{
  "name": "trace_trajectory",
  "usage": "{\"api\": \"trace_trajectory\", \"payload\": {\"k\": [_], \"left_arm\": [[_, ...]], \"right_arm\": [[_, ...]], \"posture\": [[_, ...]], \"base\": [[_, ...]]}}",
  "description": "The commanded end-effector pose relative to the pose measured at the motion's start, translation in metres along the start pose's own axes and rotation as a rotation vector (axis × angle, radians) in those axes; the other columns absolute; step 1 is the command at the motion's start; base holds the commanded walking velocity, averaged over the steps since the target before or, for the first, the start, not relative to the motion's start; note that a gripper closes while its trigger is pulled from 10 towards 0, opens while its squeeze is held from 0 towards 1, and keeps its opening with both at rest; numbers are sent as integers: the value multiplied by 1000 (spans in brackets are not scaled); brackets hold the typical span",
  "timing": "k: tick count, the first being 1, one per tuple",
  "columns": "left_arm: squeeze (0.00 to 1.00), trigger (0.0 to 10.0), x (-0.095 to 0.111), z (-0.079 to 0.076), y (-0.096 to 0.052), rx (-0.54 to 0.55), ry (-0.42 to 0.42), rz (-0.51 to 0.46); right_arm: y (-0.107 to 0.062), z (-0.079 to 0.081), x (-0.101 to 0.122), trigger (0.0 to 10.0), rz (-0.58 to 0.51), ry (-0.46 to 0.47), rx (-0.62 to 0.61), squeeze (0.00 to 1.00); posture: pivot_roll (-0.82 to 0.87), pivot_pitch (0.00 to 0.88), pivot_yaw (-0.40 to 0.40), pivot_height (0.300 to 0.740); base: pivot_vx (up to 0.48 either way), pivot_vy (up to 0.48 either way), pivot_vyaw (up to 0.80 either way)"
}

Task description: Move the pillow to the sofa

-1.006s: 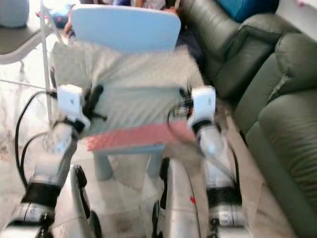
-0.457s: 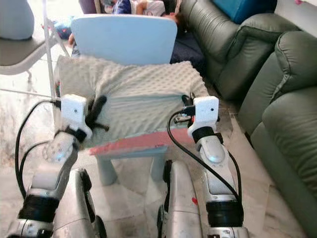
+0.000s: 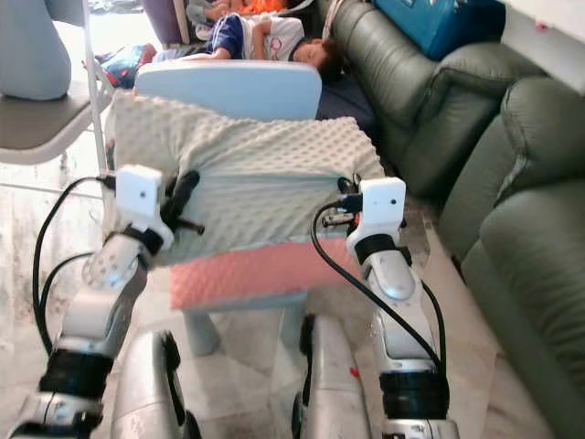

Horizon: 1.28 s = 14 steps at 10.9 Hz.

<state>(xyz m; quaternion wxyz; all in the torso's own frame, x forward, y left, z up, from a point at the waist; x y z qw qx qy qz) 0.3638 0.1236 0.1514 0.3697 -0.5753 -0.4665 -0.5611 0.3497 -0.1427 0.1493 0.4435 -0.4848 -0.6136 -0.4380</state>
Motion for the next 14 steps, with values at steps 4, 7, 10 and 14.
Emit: {"api": "trace_trajectory", "payload": {"k": [4,7,10,14], "left_arm": [[0,10000,1,14,-1,94,-27,-2],[0,10000,-3,11,1,101,-36,6],[0,10000,-11,8,2,101,-18,42],[0,10000,-31,12,3,115,-92,155]], "right_arm": [[2,-18,15,10000,-45,15,-49,0],[3,-19,16,10000,-41,21,-50,0],[2,-20,16,10000,-40,21,-48,0],[3,-21,15,10000,-36,16,-49,0]], "posture": [[-86,0,-43,650],[-92,0,-45,695],[-96,0,-49,740],[-101,0,-53,740]], "base": [[0,0,0],[0,0,0],[0,0,0],[0,0,0]]}}
Point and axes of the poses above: a point about 5 cm out from each wrist's last joint towards the gripper, its own y axis pointing out of the wrist towards the gripper, its own x axis along the axis of the wrist's last joint, z = x × y, the point moved 5 cm from there along y, pointing out of the wrist towards the gripper, and after that the axes turned 11 degrees about -y, right-handed, at the moved point
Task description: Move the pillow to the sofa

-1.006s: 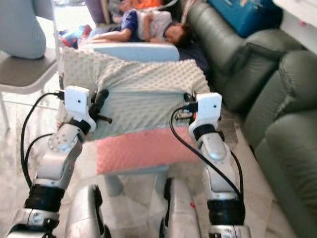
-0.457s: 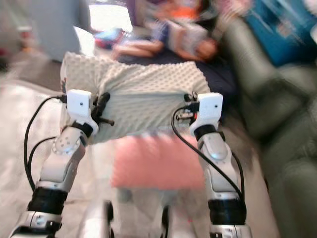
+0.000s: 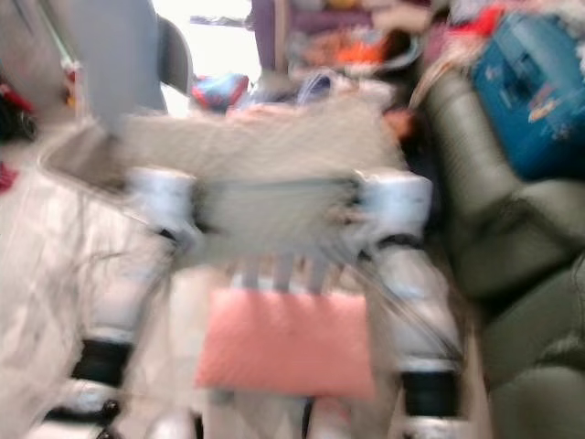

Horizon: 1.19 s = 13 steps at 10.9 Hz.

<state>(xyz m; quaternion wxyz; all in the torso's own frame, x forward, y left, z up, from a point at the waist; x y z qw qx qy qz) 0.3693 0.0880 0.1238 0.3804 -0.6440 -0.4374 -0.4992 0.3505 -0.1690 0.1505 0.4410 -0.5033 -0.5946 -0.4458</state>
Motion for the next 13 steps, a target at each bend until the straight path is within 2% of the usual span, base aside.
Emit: {"api": "trace_trajectory", "payload": {"k": [1,6,12,13], "left_arm": [[0,10000,5,41,-10,121,11,-10],[0,10000,7,36,-10,86,14,-22],[0,10000,6,35,-10,79,22,-18],[0,10000,4,34,-13,79,23,-19]], "right_arm": [[4,6,17,10000,-60,14,-1,0],[5,5,11,10000,-29,35,-11,0],[6,5,6,10000,-7,46,-13,0],[4,7,2,10000,3,55,-12,0]], "posture": [[-101,0,-53,740],[-101,0,-53,740],[-96,0,-55,740],[-76,0,-64,740]], "base": [[0,0,0],[0,0,0],[-221,0,-562],[-262,0,0]]}}
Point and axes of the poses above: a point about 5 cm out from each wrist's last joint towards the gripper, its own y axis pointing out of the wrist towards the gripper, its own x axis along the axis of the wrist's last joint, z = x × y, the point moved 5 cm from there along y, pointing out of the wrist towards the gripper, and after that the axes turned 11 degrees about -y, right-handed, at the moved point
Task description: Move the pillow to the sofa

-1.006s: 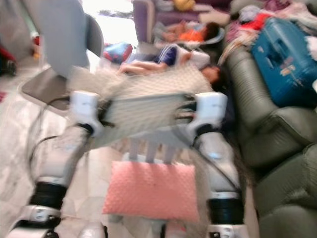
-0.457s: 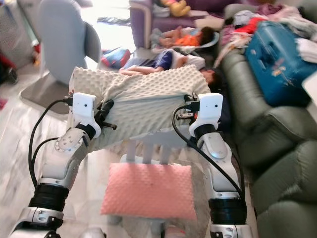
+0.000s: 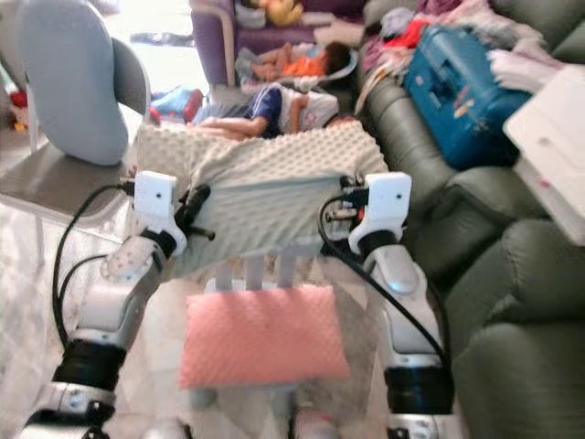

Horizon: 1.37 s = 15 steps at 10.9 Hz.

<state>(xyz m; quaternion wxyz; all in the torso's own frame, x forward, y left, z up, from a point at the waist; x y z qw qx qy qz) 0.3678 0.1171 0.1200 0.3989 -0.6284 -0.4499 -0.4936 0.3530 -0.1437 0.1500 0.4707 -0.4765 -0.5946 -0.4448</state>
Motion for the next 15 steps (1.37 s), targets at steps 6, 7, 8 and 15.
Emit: {"api": "trace_trajectory", "payload": {"k": [6,7,8,15], "left_arm": [[0,10000,-7,25,-25,92,10,26],[0,10000,-10,23,-26,94,8,35],[0,10000,-11,23,-26,97,5,39],[0,10000,-13,20,-39,85,24,89]], "right_arm": [[-12,2,-20,10000,71,62,-55,0],[-11,6,-21,10000,77,67,-44,0],[-10,7,-21,10000,80,65,-39,0],[-19,-1,-28,10000,115,60,-71,0]], "posture": [[-11,0,-86,740],[-13,0,-96,740],[-14,2,-98,740],[-13,108,-81,740]], "base": [[-261,0,0],[-262,0,0],[-259,0,0],[-259,0,0]]}}
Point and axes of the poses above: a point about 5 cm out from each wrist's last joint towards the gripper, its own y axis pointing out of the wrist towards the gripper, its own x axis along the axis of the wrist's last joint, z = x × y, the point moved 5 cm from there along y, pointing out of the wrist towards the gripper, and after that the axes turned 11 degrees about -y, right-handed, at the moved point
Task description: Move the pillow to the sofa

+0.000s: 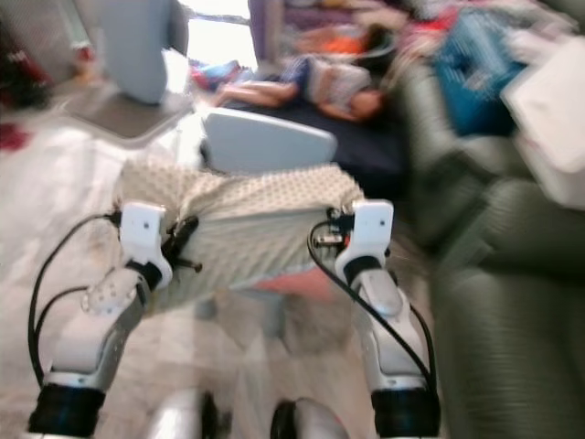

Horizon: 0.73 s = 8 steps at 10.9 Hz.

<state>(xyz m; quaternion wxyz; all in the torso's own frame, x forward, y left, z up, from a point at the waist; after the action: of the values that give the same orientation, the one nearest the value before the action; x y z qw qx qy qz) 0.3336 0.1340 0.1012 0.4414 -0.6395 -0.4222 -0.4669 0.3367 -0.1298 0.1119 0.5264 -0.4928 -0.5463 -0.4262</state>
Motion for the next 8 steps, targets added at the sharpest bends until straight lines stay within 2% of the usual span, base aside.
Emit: {"api": "trace_trajectory", "payload": {"k": [1,2,4,5,8], "left_arm": [[0,10000,6,9,-3,43,2,-15],[0,10000,5,9,-3,47,-3,-9],[0,10000,-7,2,-6,30,-16,23],[0,10000,-7,1,-5,32,-18,23],[0,10000,-3,3,-2,42,-20,18]], "right_arm": [[-4,-24,7,10000,-18,-14,-90,0],[-4,-24,6,10000,-9,-14,-89,0],[-7,-23,6,10000,-8,-29,-56,0],[-8,-28,4,10000,1,-28,-71,0],[-7,-21,7,10000,-5,-19,-41,0]], "posture": [[-17,118,-81,740],[-19,124,-81,740],[-31,138,-79,740],[-32,137,-80,740],[-33,140,-77,740]], "base": [[-259,0,0],[-259,0,0],[-257,0,-522],[-255,0,-669],[-246,0,-521]]}}
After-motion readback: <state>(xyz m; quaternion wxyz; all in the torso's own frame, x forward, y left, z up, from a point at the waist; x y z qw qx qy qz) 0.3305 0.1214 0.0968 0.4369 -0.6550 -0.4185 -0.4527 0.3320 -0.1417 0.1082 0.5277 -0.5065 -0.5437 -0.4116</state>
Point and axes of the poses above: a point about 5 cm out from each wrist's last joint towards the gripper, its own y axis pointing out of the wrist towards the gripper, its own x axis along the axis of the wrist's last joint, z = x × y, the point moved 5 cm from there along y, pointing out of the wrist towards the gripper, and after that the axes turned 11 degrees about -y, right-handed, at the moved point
